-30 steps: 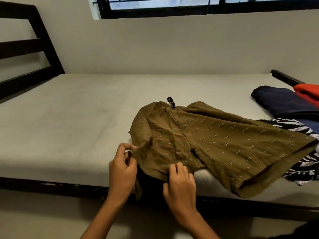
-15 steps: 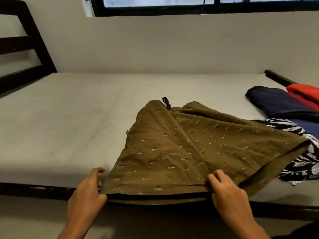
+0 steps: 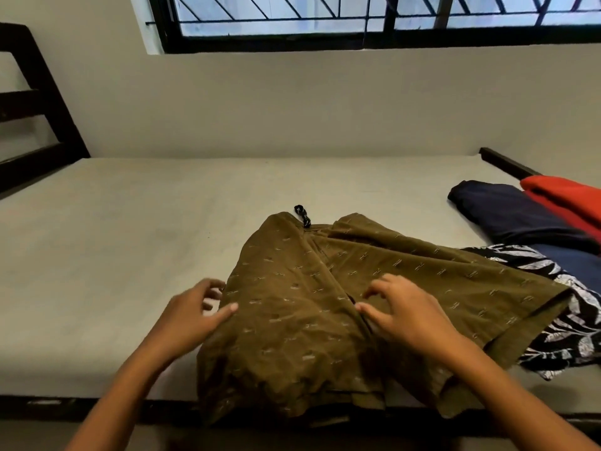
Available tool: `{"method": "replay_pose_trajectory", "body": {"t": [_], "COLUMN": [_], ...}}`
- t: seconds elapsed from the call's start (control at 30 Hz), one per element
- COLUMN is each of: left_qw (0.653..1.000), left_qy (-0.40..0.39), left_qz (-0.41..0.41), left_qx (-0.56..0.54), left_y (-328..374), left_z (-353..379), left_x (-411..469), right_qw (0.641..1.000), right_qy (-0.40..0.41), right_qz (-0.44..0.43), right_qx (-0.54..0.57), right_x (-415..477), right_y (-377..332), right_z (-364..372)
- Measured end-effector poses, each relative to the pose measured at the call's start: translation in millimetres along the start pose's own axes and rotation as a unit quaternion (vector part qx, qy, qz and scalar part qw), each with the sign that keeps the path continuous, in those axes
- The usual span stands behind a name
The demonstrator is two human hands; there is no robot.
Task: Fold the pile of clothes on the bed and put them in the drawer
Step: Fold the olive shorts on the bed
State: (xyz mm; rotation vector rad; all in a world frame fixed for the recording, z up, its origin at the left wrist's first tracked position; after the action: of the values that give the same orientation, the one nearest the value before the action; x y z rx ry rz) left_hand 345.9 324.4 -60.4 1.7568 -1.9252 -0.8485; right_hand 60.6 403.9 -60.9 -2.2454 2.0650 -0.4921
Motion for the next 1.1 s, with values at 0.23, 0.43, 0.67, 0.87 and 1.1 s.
{"method": "replay_pose_trajectory", "body": {"t": [0.23,0.43,0.67,0.87,1.1], "left_qw": [0.996,0.986,0.940,0.919,0.881], "left_qy": [0.043,0.028,-0.109,-0.075,-0.017], "left_qz": [0.081,0.134,0.106,0.167,0.305], "left_qx": [0.014,0.091,0.306,0.350,0.362], "left_y": [94,130,103,100,154], "left_z": [6,49,110,109,29], "left_x": [118,238,303,296,238], "right_qw": [0.999,0.999,0.969,0.949,0.975], "right_qy": [-0.001,-0.029,-0.229,-0.264,-0.217], "right_qz": [0.007,-0.009,0.023,0.025,0.013], "right_qx": [0.048,0.013,-0.085,-0.172,-0.044], "right_x": [123,229,274,272,239], "right_y": [38,75,103,104,103], "right_z": [-17,9,65,68,-49]}}
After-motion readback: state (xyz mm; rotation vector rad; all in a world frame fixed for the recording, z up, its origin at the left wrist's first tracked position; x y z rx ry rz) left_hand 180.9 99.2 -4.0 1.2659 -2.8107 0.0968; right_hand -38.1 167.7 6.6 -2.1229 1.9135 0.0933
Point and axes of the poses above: each hand's wrist, its own x-axis towards the middle knuckle, its own z-axis out of the palm, y = z × x, the point moved 4 cm from there along x, towards the middle knuckle, and after that the axes turned 7 degrees about -z, right-handed, at the moved point
